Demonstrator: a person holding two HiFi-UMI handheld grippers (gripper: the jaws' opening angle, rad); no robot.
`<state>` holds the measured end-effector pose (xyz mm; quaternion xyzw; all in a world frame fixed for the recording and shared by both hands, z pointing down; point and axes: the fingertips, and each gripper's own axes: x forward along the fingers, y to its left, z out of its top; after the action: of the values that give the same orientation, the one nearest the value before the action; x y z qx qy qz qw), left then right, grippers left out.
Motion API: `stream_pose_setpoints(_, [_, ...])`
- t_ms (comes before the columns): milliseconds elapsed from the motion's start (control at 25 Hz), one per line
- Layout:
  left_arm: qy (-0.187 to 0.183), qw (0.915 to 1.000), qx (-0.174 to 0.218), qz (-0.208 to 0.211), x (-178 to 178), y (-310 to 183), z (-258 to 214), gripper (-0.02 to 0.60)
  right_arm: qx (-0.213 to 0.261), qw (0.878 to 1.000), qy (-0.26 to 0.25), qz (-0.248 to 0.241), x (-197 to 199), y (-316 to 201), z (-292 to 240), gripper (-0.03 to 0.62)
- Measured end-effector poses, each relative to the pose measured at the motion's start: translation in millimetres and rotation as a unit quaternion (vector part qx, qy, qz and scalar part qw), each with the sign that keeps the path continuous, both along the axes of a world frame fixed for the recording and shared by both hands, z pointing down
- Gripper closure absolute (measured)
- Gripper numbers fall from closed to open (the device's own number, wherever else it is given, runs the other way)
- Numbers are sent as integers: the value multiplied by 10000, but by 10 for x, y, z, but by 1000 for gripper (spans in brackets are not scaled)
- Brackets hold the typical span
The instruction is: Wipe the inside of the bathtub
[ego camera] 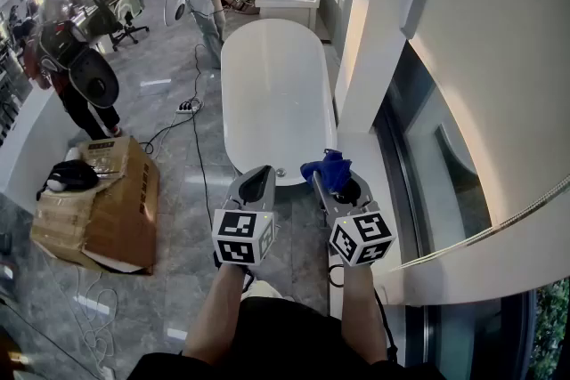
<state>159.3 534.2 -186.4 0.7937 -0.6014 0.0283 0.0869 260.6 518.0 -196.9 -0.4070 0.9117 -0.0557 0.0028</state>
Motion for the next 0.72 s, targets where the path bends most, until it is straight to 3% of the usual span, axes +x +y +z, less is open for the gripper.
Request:
stream_pose_setpoints(320, [110, 9996, -35, -270, -95, -15, 74, 580, 48, 10000, -38, -7, 25, -17, 29, 450])
stream_pose_setpoints(720, [211, 9969, -225, -724, -485, -32, 177, 581, -154, 9996, 15, 242, 68, -151, 190, 450])
